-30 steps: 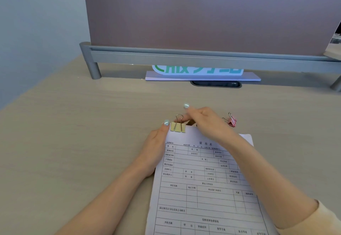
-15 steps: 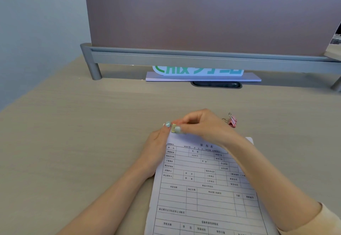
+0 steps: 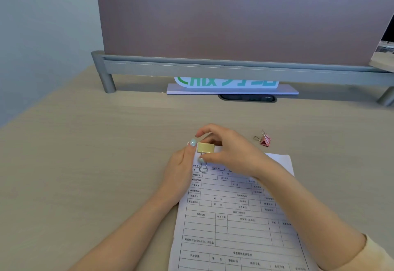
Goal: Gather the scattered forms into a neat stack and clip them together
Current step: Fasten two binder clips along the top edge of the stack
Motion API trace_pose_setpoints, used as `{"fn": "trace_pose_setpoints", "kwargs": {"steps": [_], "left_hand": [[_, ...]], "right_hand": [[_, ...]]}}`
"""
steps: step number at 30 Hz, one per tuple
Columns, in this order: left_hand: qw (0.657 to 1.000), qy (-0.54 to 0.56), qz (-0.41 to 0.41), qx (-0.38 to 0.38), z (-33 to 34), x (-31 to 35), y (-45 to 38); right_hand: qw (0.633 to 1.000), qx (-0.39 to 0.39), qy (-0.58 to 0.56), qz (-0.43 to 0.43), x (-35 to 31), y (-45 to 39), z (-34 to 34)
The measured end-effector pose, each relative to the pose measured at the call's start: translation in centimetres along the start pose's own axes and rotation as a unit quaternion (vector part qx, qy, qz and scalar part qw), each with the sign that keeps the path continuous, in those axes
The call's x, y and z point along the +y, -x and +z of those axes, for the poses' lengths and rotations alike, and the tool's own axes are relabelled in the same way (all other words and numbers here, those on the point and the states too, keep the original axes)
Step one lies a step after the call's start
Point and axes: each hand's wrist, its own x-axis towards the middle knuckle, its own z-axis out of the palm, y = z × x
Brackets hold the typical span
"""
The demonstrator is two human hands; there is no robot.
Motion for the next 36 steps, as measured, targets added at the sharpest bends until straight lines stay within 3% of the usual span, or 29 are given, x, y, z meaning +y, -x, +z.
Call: {"fn": "trace_pose_setpoints", "kwargs": {"steps": [12, 17, 20, 25, 28, 32, 34, 36], "left_hand": [[0.997, -0.035, 0.066, -0.001, 0.2, 0.8, 0.6], [0.999, 0.019, 0.009, -0.045, -0.2, 0.9, 0.2], [0.999, 0.037, -0.005, -0.023, -0.4, 0.8, -0.1], [0.997, -0.027, -0.063, 0.047, -2.4, 0.7, -1.0], [0.990, -0.057, -0.123, 0.042, -4.2, 0.9, -1.8], [0.975, -0.178, -0.130, 0.029, -5.6, 0.9, -2.8], [0.958, -0.263, -0.098, 0.066, -5.7, 0.6, -3.4], [0.956, -0.270, -0.044, 0.103, -5.0, 1.0, -3.7]], "right_hand": [[0.999, 0.004, -0.009, -0.046, 0.1, 0.3, -0.3], [0.998, 0.043, -0.022, -0.045, 0.4, 0.0, -0.4], [0.997, 0.067, -0.026, -0.040, 0.7, -0.2, -0.7], [0.964, 0.263, 0.029, 0.025, 4.4, -1.1, -3.4], [0.932, 0.345, 0.067, 0.085, 7.9, -0.7, -4.7], [0.921, 0.340, 0.133, 0.134, 10.8, 0.1, -4.7], [0.921, 0.338, 0.143, 0.132, 11.0, 0.2, -4.4], [0.922, 0.332, 0.156, 0.125, 11.1, 0.1, -4.3]]}}
